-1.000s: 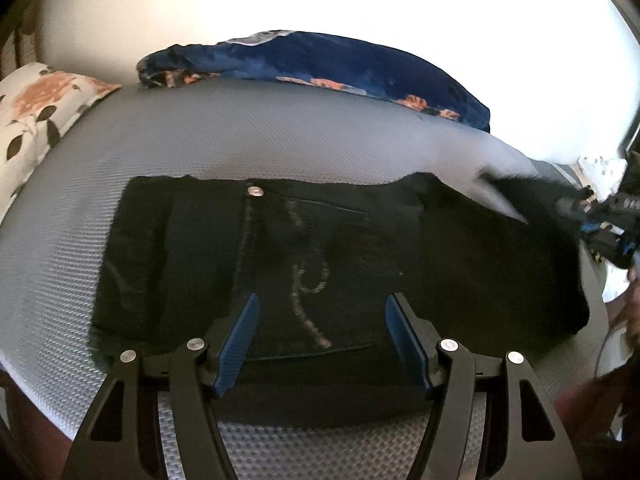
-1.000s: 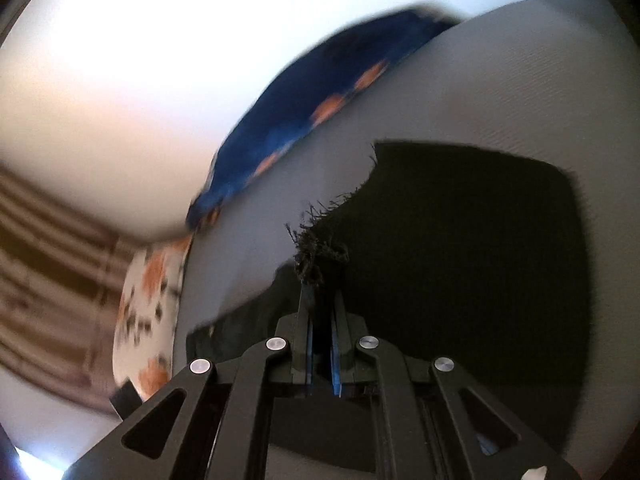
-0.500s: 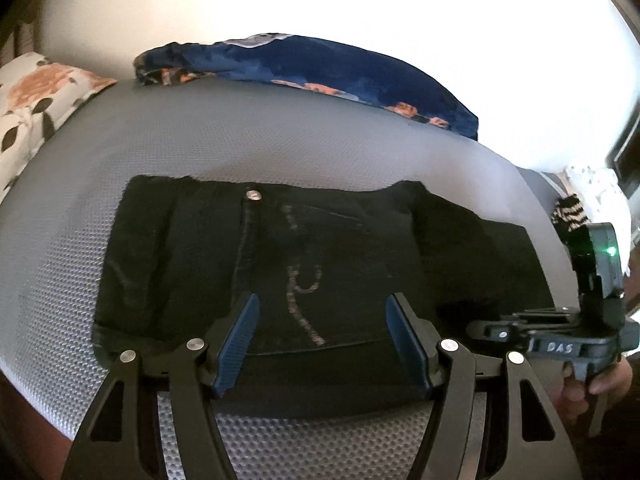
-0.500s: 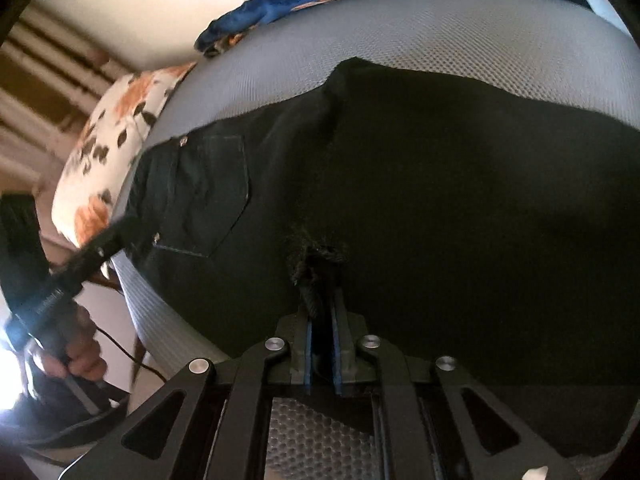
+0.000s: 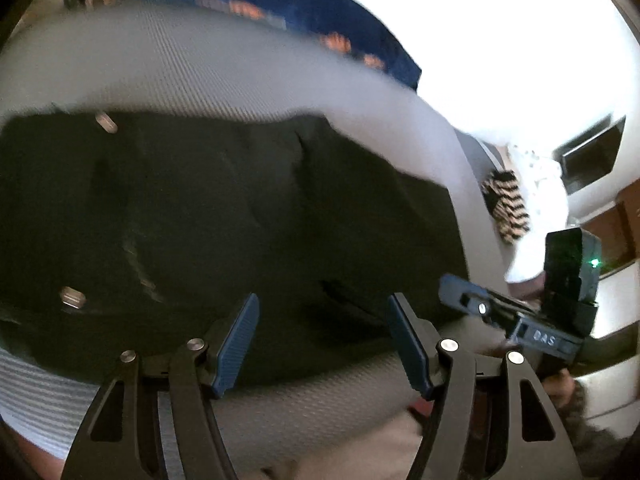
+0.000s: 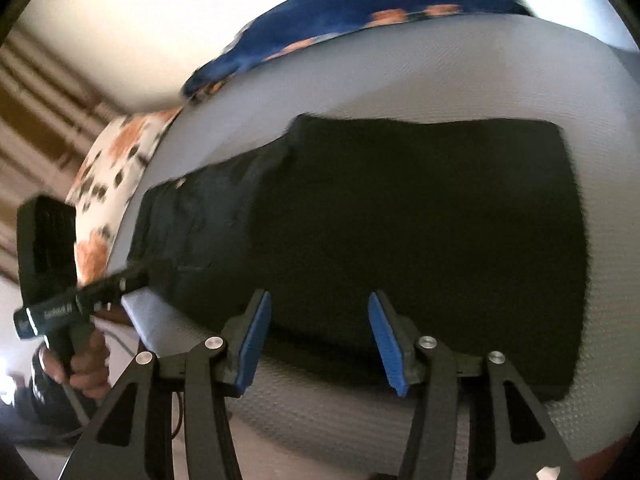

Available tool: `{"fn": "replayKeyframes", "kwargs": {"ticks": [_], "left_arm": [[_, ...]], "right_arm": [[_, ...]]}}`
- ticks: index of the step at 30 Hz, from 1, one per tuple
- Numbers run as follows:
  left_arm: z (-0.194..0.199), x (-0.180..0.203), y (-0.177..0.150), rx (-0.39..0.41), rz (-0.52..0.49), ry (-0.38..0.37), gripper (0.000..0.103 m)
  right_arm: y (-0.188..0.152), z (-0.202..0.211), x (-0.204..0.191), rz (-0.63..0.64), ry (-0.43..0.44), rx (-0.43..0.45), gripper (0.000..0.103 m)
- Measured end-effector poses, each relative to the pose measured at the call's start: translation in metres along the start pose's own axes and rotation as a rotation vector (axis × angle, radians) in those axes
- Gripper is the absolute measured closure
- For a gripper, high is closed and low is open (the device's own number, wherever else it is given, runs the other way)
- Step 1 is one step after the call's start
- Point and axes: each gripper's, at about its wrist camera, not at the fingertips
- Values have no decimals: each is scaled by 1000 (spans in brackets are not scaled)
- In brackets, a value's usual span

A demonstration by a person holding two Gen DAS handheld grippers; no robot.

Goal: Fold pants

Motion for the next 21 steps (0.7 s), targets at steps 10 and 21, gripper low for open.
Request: {"fn": "replayKeyframes", "kwargs": {"ticks": [10,21], "left_arm": [[-60,-1,10,-183,214,-126,42],[-61,13,4,-180,123,-123,95]], "right_arm": [[6,5,27,-88,5,37,54],[7,11,53,-126,-59,50,54]]}}
Point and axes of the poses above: each gripper's, at about its wrist camera, not at the fingertips, and z roughly against the way its jaws point, x to its right, y to its top, and after that the axes turned 7 degrees about -z, right-handed
